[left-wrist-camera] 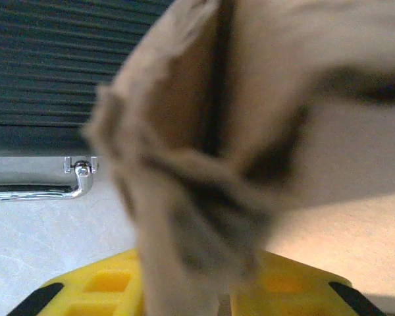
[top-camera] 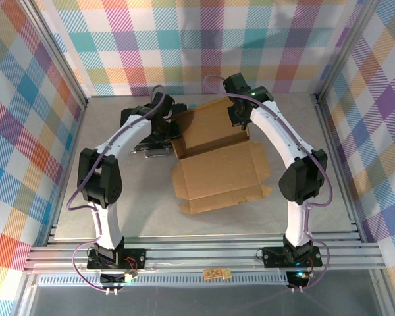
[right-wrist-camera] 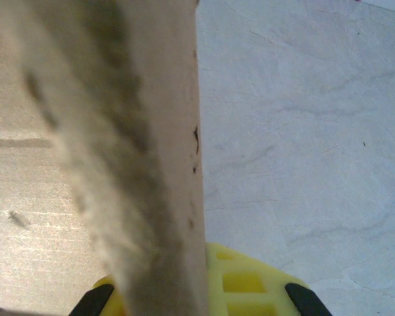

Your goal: Fold the paper box

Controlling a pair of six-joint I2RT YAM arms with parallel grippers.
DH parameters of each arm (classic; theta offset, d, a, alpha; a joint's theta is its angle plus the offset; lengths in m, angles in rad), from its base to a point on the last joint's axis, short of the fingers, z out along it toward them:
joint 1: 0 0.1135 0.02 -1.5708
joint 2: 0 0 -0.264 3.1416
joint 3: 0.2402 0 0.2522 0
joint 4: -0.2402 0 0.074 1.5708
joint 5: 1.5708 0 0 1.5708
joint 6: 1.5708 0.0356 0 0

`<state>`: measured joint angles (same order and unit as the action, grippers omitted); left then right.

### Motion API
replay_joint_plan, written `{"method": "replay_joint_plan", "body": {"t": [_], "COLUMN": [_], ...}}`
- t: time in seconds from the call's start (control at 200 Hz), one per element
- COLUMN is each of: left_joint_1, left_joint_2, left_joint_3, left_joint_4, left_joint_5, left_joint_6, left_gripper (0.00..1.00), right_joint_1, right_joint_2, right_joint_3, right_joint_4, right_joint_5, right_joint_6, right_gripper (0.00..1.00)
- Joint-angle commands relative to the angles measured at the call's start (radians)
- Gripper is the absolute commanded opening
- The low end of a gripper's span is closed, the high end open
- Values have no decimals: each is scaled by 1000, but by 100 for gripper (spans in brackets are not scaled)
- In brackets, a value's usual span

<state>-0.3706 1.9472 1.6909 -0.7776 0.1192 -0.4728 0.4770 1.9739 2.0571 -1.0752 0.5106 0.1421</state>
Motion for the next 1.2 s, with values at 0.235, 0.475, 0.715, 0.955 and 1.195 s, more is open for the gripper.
{"method": "replay_joint_plan", "body": {"t": [0.235, 0.475, 0.715, 0.955, 1.195], "left_joint_1": [-35, -69, -98, -106, -108], "left_joint_2": [53, 65, 81, 83, 74], "left_joint_3": [40, 95, 176, 208, 230], "left_joint_4": [-100, -183, -250, -271, -270], "left_joint_5": [-198, -332, -368, -354, -243], "left_joint_6": [18, -14, -36, -56, -57], "left_gripper": [0, 0, 0, 0, 19], "right_joint_1": [-8, -8, -7, -3, -13], "right_joint_2": [0, 13, 32, 35, 5], "right_joint_3": [10, 11, 20, 24, -33], "right_joint_4": [-25, -53, -106, -137, -121], "right_joint_5": [-12, 22, 99, 143, 100], "right_joint_6": [9, 15, 4, 23, 47], "right_gripper": [0, 0, 0, 0, 0]}}
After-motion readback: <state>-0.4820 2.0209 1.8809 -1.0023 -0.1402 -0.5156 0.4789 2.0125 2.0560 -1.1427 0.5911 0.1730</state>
